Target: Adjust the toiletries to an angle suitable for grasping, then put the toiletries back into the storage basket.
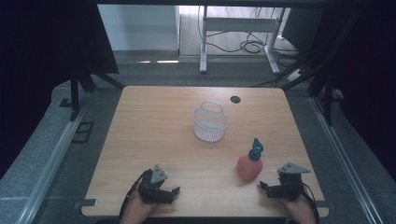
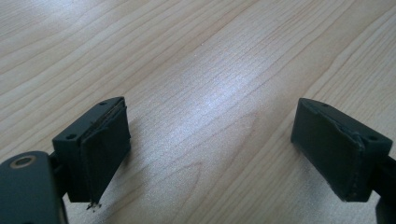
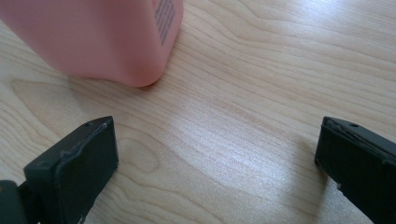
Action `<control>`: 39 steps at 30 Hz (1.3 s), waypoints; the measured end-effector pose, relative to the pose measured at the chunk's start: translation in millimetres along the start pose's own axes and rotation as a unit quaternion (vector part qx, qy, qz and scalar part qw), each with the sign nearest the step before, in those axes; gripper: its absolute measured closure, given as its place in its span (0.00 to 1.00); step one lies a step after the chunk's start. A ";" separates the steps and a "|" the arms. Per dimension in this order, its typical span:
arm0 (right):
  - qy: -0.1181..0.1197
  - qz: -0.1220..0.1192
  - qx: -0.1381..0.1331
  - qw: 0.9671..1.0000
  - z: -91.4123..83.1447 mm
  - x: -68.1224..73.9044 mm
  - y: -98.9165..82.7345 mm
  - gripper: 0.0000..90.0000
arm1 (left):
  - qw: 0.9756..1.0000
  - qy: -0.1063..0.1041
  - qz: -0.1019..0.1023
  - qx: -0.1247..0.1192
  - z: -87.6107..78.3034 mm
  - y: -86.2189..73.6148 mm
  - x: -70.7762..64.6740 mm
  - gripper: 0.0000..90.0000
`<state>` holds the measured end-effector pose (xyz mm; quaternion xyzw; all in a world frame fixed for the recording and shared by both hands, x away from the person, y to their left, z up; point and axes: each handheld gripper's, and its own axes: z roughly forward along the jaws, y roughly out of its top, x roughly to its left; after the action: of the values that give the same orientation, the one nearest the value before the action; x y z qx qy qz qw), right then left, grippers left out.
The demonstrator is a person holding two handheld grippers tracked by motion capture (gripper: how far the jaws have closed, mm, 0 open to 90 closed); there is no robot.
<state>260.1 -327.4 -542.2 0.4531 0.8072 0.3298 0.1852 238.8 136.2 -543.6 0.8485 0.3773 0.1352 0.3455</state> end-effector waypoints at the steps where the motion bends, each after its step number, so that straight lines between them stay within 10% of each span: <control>1: 0.001 0.000 0.000 1.000 0.0 0.1 0.0 0.00 | 1.000 0.000 0.000 0.000 0.0 0.0 0.1 0.13; 39: 0.018 -0.007 -0.003 1.000 -3.3 3.3 2.4 0.00 | 1.000 -0.001 0.000 0.000 0.0 0.0 0.1 0.13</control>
<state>257.9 -325.0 -538.2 0.4407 0.8125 0.3393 0.1746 238.8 136.2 -543.6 0.8483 0.3773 0.1348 0.3462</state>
